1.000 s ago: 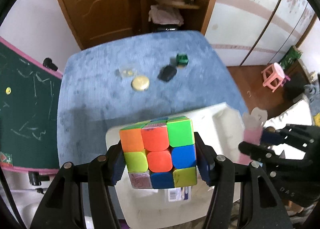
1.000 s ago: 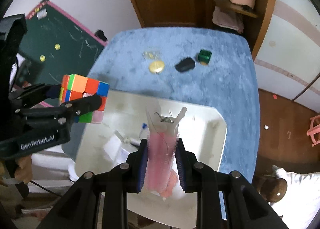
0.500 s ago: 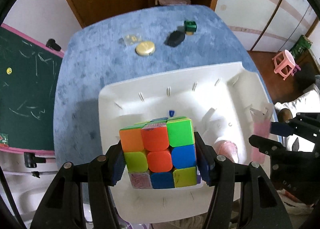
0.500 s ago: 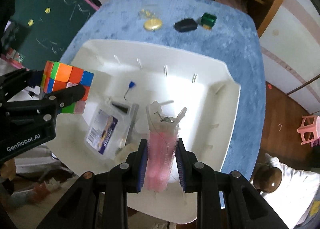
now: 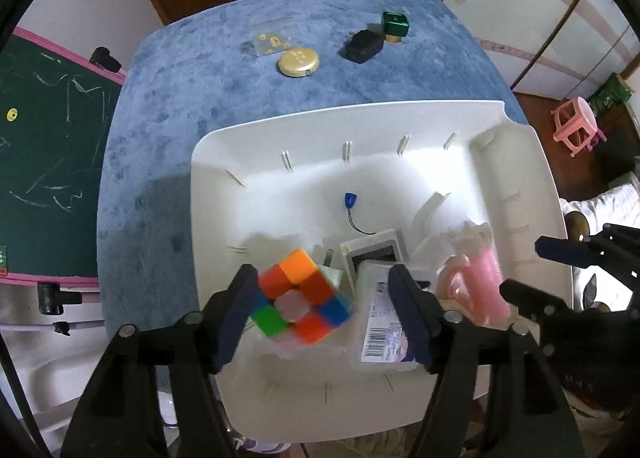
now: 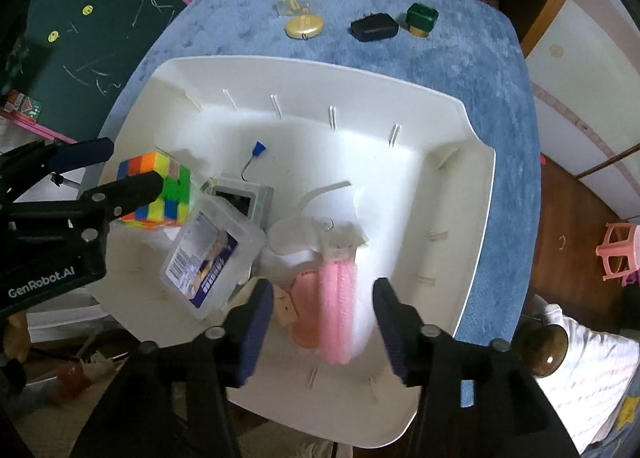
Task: Organize rigid objects
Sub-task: 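Open both grippers to release the cube and pink item in the tray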
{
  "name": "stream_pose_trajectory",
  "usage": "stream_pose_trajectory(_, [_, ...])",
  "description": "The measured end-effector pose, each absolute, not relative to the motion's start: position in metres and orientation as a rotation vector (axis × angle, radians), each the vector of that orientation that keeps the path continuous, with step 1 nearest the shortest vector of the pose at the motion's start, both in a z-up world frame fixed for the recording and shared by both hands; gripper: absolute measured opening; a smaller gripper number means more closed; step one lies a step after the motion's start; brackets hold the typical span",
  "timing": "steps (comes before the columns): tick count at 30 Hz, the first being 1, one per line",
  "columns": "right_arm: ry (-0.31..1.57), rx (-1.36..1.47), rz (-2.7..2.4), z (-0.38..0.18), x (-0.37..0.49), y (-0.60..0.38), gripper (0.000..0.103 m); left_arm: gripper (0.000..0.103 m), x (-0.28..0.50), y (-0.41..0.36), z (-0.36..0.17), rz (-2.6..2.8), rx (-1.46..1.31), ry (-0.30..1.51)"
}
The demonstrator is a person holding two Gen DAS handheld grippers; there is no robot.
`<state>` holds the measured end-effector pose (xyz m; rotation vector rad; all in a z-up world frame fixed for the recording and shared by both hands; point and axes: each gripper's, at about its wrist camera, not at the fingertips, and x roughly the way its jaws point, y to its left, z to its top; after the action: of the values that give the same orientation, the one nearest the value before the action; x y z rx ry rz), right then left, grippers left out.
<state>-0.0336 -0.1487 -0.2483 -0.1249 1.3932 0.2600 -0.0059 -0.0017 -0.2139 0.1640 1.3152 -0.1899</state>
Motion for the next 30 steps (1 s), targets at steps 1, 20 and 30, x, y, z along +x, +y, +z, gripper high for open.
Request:
stream_pose_trajectory(1, [1.386,-0.127,0.260,-0.247,-0.034,-0.148,0.055,0.073,-0.006,-0.001,-0.214,-0.185,0.162,1.315])
stream_pose_trajectory(20, [1.319,-0.128,0.267,-0.228,-0.029,-0.150,0.055,0.073,0.001,0.006,-0.196,-0.152,0.135,1.264])
stream_pose_trajectory(30, [1.312,-0.106,0.273,-0.224,-0.017,-0.153,0.055,0.073,0.022,0.007,-0.181,-0.143,0.184,1.236])
